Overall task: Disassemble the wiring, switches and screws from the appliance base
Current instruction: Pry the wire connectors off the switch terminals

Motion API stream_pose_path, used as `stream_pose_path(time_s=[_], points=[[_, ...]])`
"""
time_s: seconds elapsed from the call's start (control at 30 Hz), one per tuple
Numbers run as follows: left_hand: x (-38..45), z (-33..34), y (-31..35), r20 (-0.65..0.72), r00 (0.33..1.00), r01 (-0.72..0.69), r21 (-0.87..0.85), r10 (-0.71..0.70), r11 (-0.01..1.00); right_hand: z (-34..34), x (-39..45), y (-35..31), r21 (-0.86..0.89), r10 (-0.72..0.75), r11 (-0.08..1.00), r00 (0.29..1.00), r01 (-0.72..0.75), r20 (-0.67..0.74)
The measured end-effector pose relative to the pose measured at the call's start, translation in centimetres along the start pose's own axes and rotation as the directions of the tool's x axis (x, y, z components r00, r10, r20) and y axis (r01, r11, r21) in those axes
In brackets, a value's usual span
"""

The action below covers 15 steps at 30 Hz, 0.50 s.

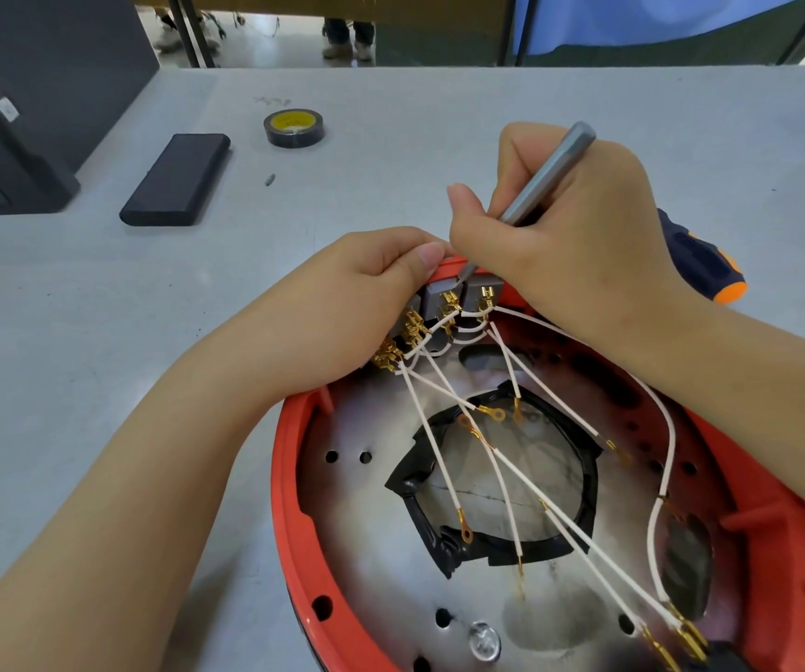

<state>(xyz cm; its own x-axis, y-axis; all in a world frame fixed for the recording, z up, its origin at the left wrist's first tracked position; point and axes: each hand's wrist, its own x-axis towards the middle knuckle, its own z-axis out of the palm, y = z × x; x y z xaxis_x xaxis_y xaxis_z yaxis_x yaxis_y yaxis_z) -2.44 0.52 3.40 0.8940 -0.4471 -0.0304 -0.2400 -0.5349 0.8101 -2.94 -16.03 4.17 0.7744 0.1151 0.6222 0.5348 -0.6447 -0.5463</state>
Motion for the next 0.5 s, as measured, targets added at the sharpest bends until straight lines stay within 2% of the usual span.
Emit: stream_pose_path(time_s=[0.23,0.5], points=[[-0.16,0.02,0.04,0.015,1.000,-0.014,0.007,0.014,1.000,0.09,-0.12,-0.09,-0.011,-0.017,1.000,1.000,0.017,-0.001],[-0.08,0.11,0.13,0.021,1.000,-0.016,0.013,0.015,1.000,0.37,0.46,-0.35,0.032,0.047,0.998,0.998,-0.049,0.044]])
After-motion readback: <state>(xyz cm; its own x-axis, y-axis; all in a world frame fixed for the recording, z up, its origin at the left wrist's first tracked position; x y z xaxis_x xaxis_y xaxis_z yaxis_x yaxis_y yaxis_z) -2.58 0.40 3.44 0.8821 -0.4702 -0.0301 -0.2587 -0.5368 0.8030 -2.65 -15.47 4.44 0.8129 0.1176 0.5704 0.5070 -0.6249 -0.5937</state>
